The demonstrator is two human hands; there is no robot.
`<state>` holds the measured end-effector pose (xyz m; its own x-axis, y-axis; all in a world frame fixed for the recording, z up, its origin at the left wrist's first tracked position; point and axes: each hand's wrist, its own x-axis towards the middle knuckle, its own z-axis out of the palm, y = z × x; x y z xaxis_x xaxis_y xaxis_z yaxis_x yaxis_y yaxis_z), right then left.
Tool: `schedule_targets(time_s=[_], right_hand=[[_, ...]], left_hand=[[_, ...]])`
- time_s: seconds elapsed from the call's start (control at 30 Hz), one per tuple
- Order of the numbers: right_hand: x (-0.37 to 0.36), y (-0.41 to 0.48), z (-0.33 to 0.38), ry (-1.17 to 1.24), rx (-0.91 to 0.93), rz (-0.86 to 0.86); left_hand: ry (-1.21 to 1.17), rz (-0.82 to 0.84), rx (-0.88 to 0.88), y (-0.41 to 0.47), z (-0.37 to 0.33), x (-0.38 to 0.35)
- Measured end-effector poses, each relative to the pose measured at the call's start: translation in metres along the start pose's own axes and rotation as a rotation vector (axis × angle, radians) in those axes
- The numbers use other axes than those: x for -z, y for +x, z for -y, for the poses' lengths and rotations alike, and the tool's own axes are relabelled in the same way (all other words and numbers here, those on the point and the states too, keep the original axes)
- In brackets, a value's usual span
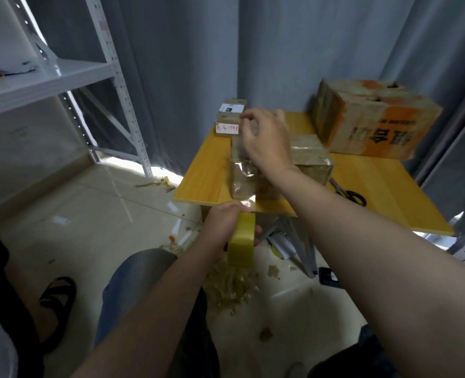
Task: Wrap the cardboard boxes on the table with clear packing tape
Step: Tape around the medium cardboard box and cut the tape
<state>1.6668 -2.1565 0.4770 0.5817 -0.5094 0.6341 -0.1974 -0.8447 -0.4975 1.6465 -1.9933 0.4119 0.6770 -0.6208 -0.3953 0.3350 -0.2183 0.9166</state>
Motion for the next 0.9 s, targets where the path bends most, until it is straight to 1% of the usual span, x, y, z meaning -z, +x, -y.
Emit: schedule_targets(time_s=[0.03, 0.1, 0.2, 0.27, 0.33, 0.37, 0.43, 0.5, 0.67, 0.9], right_hand=[[0.011, 0.001, -0.002, -0.027, -0.020, -0.056], [0.035, 0.000, -0.012, -0.097, -0.112, -0.102], [0.069, -0.009, -0.047, -0.112, -0.381, -0.095], [0.088, -0.025, -0.074, -0.179, -0.554, -0.059], [0.103, -0.045, -0.101, -0.230, -0.661, -0.010], [0.109, -0.055, -0.113, -0.260, -0.705, 0.029], [0.115, -0.070, -0.126, -0.339, -0.775, 0.162], [0.116, -0.079, -0.130, -0.415, -0.802, 0.271], [0.114, -0.081, -0.126, -0.559, -0.736, 0.366], [0.118, -0.081, -0.136, -0.528, -0.811, 0.422]], left_hand=[[0.004, -0.024, -0.011, -0.001, -0.001, 0.000], [0.012, -0.064, -0.007, -0.003, -0.002, -0.003], [0.018, -0.073, 0.007, -0.005, 0.000, -0.007], [0.044, -0.073, -0.001, -0.006, 0.002, -0.010], [0.040, -0.083, 0.008, -0.006, 0.002, -0.011], [0.032, -0.083, 0.012, -0.006, 0.001, -0.012], [0.028, -0.078, 0.031, -0.006, 0.000, -0.015], [0.036, -0.072, 0.033, -0.007, -0.001, -0.017], [0.059, -0.048, 0.045, -0.008, -0.001, -0.019], [0.045, -0.011, 0.062, -0.005, -0.001, -0.023]])
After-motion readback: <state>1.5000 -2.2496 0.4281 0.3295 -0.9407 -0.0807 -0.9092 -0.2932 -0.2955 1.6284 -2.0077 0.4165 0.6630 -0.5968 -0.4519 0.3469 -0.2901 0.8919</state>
